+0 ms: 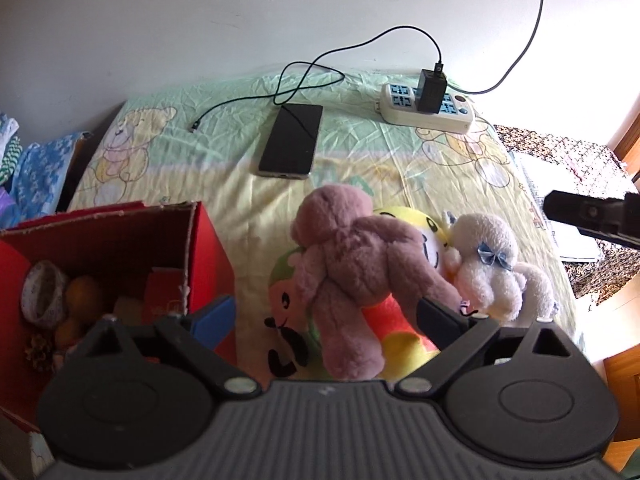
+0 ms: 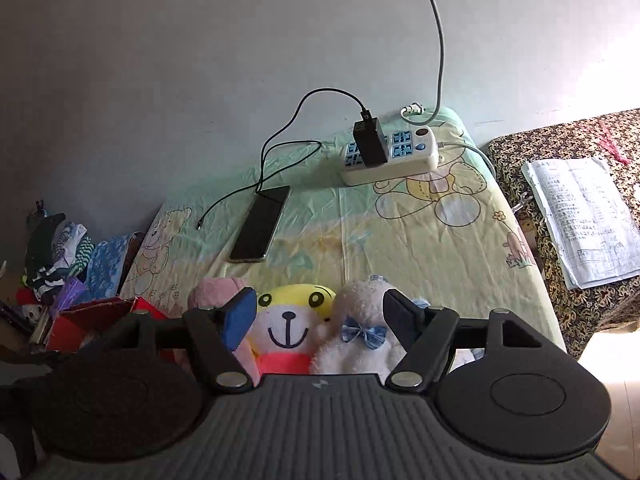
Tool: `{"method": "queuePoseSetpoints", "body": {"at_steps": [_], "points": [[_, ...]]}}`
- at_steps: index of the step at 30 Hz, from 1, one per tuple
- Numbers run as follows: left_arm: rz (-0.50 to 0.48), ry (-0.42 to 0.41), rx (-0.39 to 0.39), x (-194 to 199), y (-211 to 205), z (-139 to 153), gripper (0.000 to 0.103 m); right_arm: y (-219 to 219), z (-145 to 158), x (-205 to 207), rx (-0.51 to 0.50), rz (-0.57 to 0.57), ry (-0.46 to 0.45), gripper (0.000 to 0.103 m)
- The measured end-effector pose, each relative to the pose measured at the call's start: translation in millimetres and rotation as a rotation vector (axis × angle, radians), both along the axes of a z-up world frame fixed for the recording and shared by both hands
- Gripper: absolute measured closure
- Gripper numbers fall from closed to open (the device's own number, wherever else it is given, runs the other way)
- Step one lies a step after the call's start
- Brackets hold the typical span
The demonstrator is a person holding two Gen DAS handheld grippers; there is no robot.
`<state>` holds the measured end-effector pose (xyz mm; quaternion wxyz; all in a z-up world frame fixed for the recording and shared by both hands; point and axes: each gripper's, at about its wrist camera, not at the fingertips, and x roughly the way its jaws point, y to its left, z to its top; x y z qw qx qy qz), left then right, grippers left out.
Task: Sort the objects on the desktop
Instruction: 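Reach both grippers to the pink teddy bear and close on it, then lift the pink teddy bear and carry it over the red cardboard box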
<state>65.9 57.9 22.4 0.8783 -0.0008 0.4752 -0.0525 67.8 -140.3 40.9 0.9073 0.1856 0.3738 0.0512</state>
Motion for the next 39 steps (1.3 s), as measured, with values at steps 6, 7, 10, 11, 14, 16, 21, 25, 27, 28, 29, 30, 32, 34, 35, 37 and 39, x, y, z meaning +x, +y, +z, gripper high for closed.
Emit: {"method": "queuePoseSetpoints", "body": {"at_steps": [6, 7, 10, 11, 14, 16, 21, 25, 27, 28, 29, 30, 32, 34, 35, 37, 39], "points": [[-0.003, 0.044, -0.022, 14, -9, -25, 0.006, 28, -19, 36, 0.037, 0.129, 0.048, 0.031], [0.0, 0.051, -0.019, 15, -9, -28, 0.006, 31, -23, 39, 0.044, 0.138, 0.055, 0.031], [0.006, 0.064, 0.005, 18, -9, -38, 0.006, 37, -31, 45, 0.102, 0.177, 0.083, 0.031], [0.004, 0.072, 0.004, 20, -8, -40, 0.006, 39, -34, 47, 0.118, 0.188, 0.093, 0.031], [0.002, 0.092, -0.013, 23, -5, -47, 0.01, 44, -42, 51, 0.132, 0.211, 0.117, 0.032], [0.005, 0.112, -0.015, 25, -3, -53, 0.019, 45, -48, 53, 0.148, 0.228, 0.14, 0.034], [0.012, 0.167, -0.026, 32, 2, -68, 0.036, 43, -67, 61, 0.232, 0.254, 0.213, 0.045], [0.016, 0.149, 0.004, 34, 1, -67, 0.053, 45, -74, 61, 0.301, 0.302, 0.229, 0.072], [0.01, 0.142, 0.009, 34, 0, -66, 0.058, 46, -74, 58, 0.3, 0.317, 0.22, 0.073], [0.007, 0.14, 0.013, 34, -1, -65, 0.061, 46, -74, 56, 0.295, 0.323, 0.213, 0.075], [0.003, 0.136, 0.016, 33, -2, -65, 0.065, 47, -74, 54, 0.292, 0.328, 0.206, 0.075], [-0.008, 0.13, 0.017, 32, -3, -63, 0.069, 46, -74, 53, 0.292, 0.33, 0.2, 0.076], [-0.019, 0.122, 0.021, 28, -7, -60, 0.073, 45, -73, 49, 0.294, 0.334, 0.184, 0.077], [-0.031, 0.114, 0.024, 25, -10, -57, 0.073, 43, -69, 42, 0.284, 0.334, 0.157, 0.077], [-0.034, 0.11, 0.021, 23, -12, -56, 0.074, 43, -67, 40, 0.278, 0.333, 0.15, 0.078], [-0.041, 0.095, 0.015, 18, -15, -51, 0.075, 40, -63, 34, 0.274, 0.332, 0.133, 0.078], [-0.052, 0.08, 0.017, 11, -20, -45, 0.075, 36, -59, 27, 0.275, 0.325, 0.117, 0.078]]}}
